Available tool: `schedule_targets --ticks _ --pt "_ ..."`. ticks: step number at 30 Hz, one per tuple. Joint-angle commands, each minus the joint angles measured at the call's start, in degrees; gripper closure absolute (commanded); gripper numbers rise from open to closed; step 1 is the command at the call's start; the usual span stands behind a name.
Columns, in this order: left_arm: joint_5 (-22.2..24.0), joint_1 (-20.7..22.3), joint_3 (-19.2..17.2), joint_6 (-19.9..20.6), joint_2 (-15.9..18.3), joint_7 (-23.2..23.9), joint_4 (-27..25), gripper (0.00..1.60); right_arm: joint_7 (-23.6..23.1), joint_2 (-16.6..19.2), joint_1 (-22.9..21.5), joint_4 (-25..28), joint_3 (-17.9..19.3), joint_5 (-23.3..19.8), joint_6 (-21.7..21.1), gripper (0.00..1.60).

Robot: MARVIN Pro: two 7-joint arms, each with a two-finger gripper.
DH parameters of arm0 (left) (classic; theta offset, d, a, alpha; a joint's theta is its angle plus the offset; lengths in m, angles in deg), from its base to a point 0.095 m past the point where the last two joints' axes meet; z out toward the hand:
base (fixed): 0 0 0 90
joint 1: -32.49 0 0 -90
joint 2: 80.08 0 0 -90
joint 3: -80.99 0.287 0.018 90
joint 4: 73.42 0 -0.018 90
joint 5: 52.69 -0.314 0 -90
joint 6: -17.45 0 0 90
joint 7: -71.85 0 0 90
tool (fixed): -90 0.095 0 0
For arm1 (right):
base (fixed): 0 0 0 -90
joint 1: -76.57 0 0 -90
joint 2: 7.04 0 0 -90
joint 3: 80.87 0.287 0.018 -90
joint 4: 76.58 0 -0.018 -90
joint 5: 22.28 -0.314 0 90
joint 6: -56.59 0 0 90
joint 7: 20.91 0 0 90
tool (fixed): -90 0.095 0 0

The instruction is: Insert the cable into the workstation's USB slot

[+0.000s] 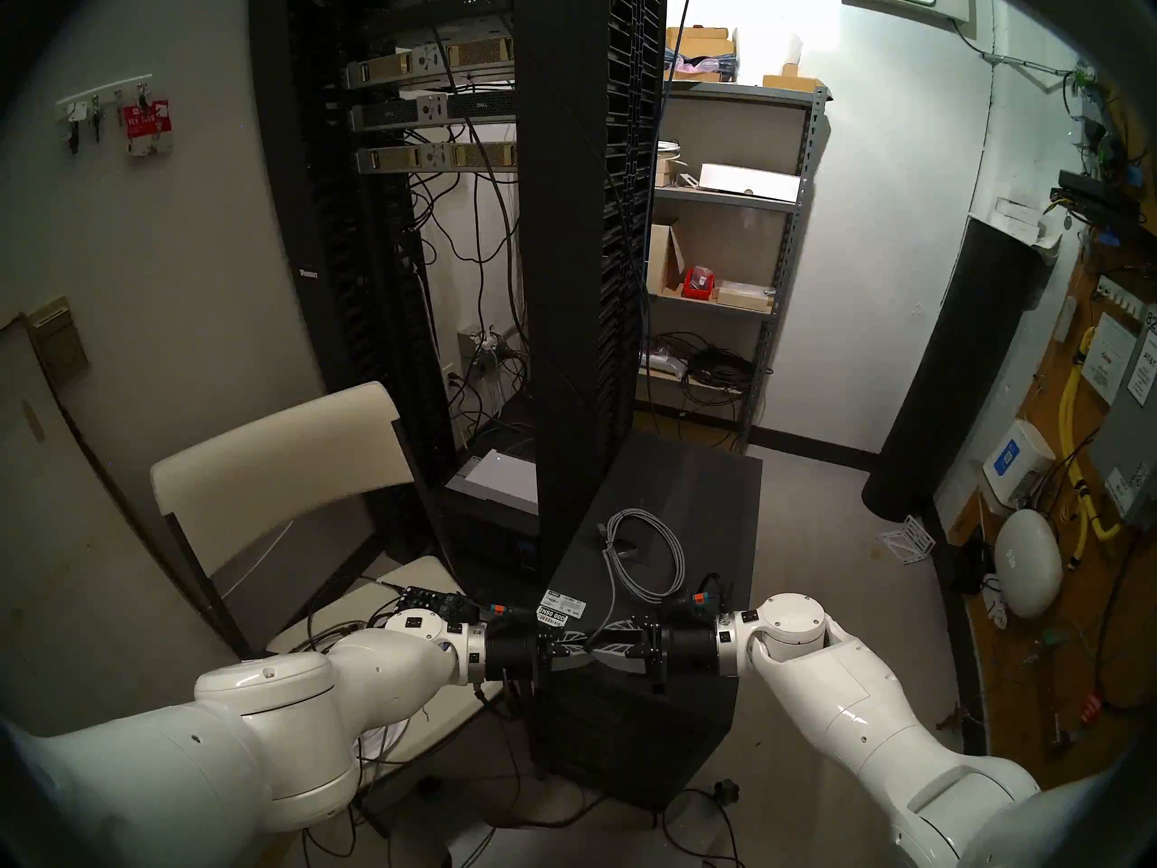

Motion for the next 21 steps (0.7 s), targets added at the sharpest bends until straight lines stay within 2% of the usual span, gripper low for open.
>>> schedule_targets --ticks 1,10,15,17,20,21 --pt "1.27 1.55 -1.34 0.39 -1.16 0.86 0.11 1.60 0.50 -0.34 -0.80 -0.58 -0.99 1.33 0.08 0.58" --pt "0.70 1.64 -1.36 -0.31 -1.31 1.25 0.70 1.60 1.00 -0.70 -1.24 -1.40 -0.68 1.58 1.11 0.73" --pt "0.48 1.55 -1.30 -0.79 -1.48 1.28 1.19 1.60 1.44 -0.71 -1.45 -1.44 -0.29 1.65 1.68 0.69" --pt "0.42 1.55 -1.28 -0.95 -1.54 1.26 1.34 1.60 1.97 -0.76 -1.32 -0.95 -0.07 1.73 2.17 0.72" --pt "0.16 1.62 -1.10 -1.48 -1.66 1.20 1.61 1.60 2.24 -0.90 -1.35 -0.89 0.14 1.68 2.69 0.67" --pt "0.16 1.63 -1.10 -1.50 -1.73 1.25 1.73 1.60 2.20 -0.92 -1.42 -0.94 0.14 1.71 2.68 0.61"
